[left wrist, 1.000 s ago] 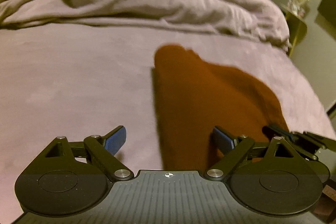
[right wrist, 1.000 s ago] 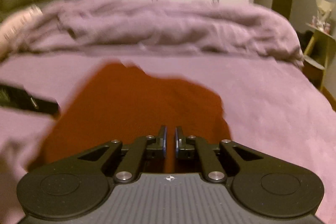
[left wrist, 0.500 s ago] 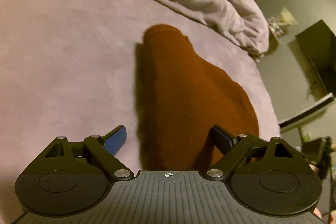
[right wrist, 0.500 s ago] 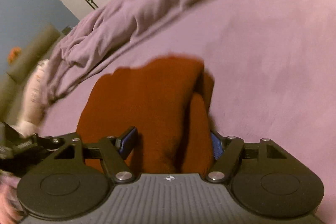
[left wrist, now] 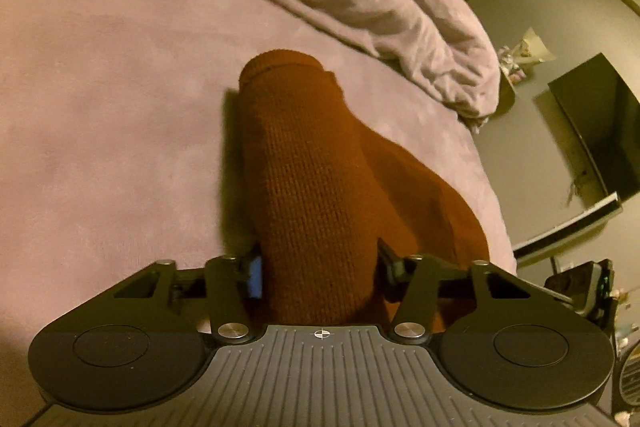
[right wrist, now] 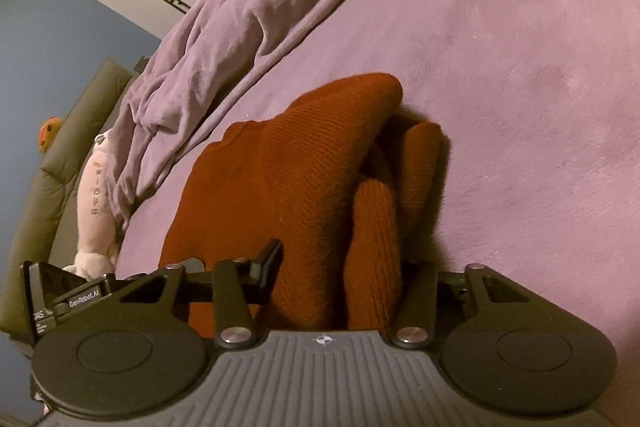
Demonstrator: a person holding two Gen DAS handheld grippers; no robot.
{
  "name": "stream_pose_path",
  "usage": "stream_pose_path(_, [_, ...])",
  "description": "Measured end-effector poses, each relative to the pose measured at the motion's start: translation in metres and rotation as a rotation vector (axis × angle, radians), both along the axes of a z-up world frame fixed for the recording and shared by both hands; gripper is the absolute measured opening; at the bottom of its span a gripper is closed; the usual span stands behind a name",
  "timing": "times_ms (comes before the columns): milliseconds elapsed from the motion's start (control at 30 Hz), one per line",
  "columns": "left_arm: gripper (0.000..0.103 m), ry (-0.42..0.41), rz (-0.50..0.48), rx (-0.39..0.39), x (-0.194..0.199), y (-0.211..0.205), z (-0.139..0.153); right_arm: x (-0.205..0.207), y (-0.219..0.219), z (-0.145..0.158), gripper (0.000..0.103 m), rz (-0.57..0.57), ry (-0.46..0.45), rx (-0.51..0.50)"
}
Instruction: Fold small clothes
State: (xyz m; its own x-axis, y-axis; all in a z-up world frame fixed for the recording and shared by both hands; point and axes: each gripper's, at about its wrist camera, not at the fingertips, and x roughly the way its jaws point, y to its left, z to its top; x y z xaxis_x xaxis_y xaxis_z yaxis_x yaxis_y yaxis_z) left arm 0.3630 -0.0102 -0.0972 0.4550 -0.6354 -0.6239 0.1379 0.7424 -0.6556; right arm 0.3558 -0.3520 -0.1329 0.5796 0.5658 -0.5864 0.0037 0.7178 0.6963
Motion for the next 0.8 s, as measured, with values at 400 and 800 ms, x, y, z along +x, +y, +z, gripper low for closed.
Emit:
stream_pose_path(400, [0.054,-0.035,0.096,0.172,-0.064,0.089,0.062,-0.028,0.073,0.032,0.035,0.116,-0.049,0.232])
stream_pose_path(800, [0.081,-0.17,0.339,0.509,-0.064,0.102,0.075,-0.057,0.183,0.097,0.047,0.1,-0.348,-0.363])
